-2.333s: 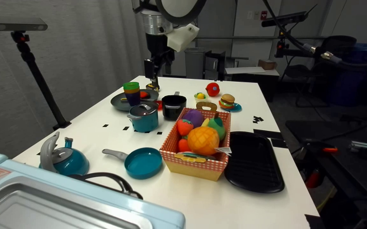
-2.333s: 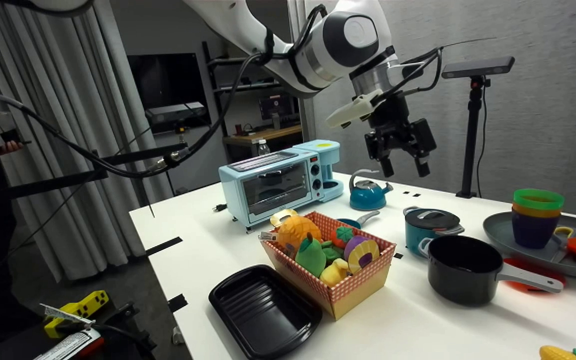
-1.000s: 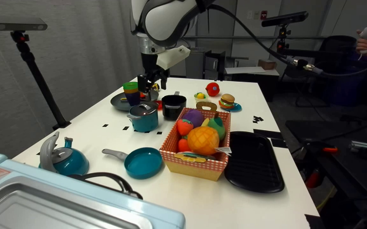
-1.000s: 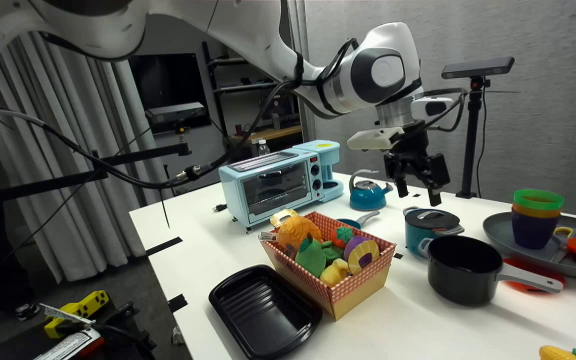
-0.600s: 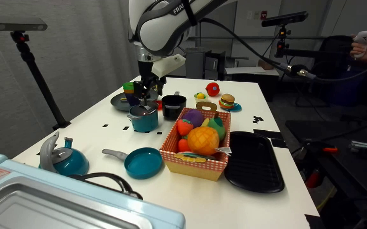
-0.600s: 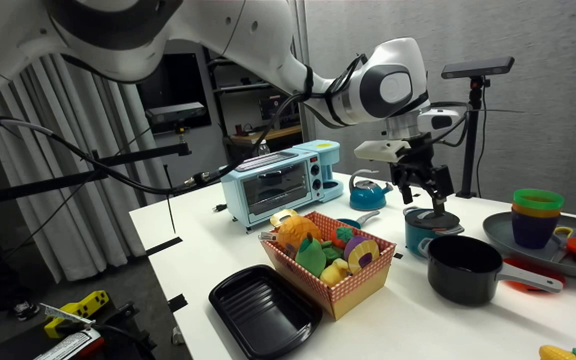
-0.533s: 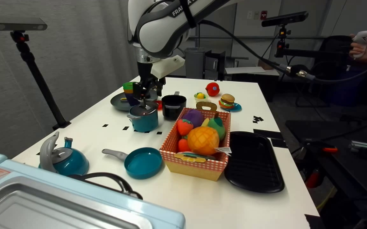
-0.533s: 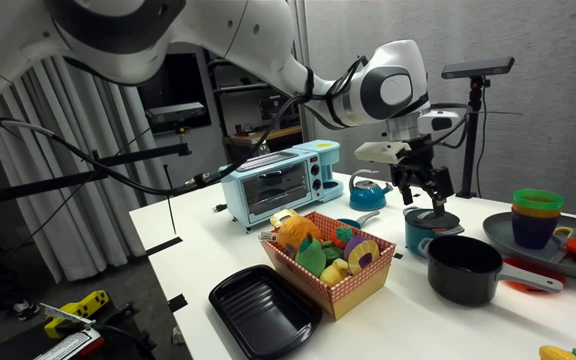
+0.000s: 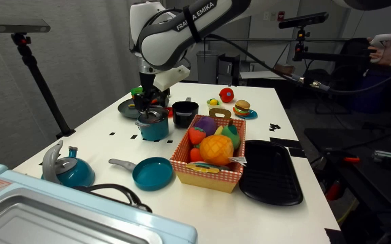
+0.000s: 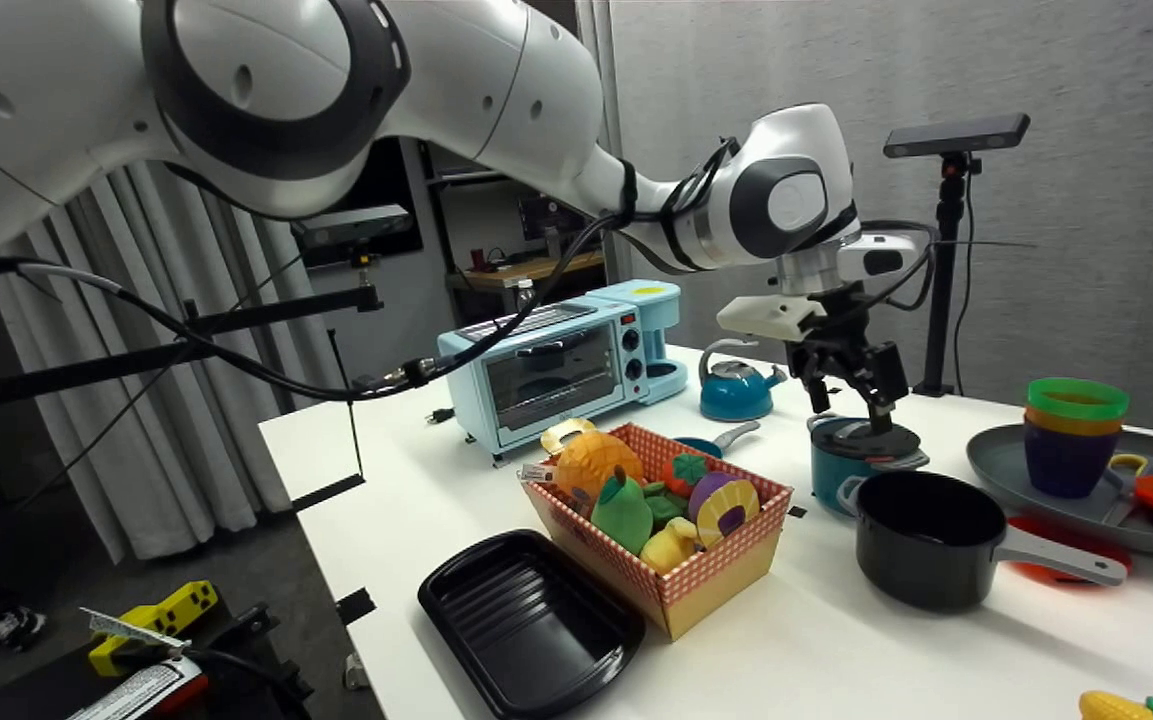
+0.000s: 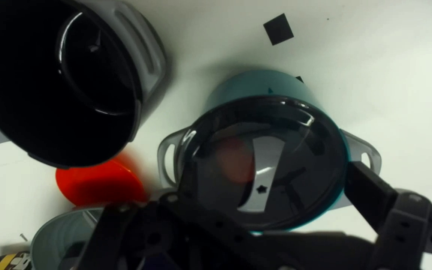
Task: Remove the lid from the blue pot and place it on the black pot
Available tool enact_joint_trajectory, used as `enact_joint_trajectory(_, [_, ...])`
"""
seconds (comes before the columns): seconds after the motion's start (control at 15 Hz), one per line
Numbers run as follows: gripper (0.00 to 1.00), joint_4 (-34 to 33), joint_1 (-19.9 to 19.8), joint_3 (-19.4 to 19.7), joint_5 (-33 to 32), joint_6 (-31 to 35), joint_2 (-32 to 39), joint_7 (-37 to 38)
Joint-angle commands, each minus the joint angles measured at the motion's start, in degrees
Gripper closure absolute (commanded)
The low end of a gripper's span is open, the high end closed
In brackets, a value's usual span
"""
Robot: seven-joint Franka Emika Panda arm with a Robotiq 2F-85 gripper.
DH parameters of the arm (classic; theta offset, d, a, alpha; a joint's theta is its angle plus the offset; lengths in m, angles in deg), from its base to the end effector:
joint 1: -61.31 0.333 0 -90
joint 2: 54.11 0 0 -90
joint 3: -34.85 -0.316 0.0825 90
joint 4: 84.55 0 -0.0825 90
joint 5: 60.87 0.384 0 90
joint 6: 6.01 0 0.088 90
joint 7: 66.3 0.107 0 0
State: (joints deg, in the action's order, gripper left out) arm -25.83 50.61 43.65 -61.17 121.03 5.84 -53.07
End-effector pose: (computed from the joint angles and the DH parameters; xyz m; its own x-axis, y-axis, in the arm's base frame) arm 0.7630 -0.2222 0.2200 0.8762 -0.4485 0.1763 -0.4692 -0.8775 0.0993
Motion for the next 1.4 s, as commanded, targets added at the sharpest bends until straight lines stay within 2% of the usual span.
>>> enact_joint_trajectory(0.0, [0.00, -7.8, -0.7, -0.1, 1.0, -3.5, 4.5, 1.2])
enact_joint_trajectory(0.13, [0.00, -9.4, -0.9, -0.1, 0.9, -4.6, 5.7, 1.7])
enact_joint_trajectory(0.2, [0.25, -10.2, -1.0, -0.1, 0.9, -5.3, 6.2, 1.9])
enact_joint_trajectory(0.27, [0.26, -10.9, -1.1, -0.1, 0.9, -5.9, 6.7, 2.0])
enact_joint_trajectory(0.47, [0.51, -13.0, -1.6, 0.0, 0.7, -7.0, 7.8, 2.3])
enact_joint_trajectory(0.93, [1.00, -14.6, -2.3, 0.1, 0.6, -8.2, 7.3, 2.3])
enact_joint_trajectory(1.07, [0.96, -14.0, -2.4, 0.2, 0.5, -8.6, 6.4, 2.5])
enact_joint_trajectory(1.33, [0.96, -13.3, -2.4, 1.7, -0.3, -9.3, 4.7, 3.8])
